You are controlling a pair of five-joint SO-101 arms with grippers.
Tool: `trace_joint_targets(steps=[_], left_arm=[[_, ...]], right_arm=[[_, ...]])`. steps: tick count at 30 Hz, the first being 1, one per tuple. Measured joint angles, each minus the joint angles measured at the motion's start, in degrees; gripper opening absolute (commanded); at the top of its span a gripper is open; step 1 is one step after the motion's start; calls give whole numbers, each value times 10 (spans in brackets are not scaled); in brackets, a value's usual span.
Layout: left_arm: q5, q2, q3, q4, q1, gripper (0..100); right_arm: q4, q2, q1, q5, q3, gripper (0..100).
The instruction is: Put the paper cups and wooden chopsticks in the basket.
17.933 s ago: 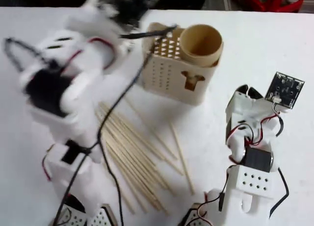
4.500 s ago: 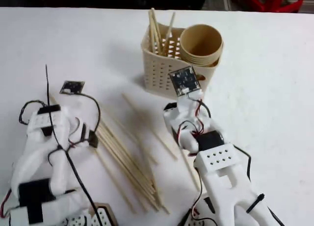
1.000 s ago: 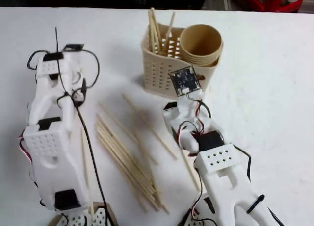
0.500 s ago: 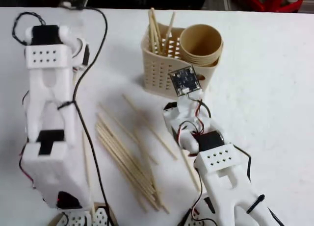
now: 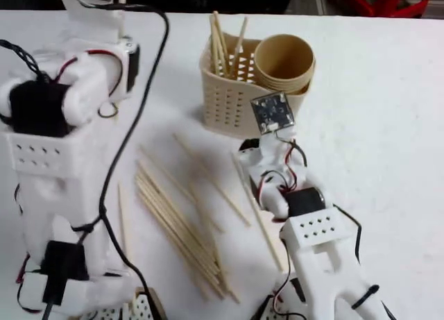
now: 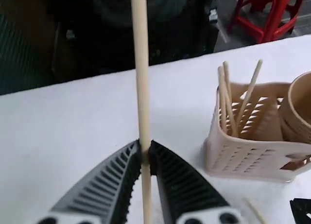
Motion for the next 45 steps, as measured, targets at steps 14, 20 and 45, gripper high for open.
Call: trace_joint_targets(steps=[14,20,45], left_arm=[[0,-1,120,-265,103,23],[0,-1,239,-455,123,23],[3,0,504,-782,152,102]], right_arm=[[0,-10,11,0,0,20],[0,-10,11,0,0,21],[0,-10,11,0,0,21]])
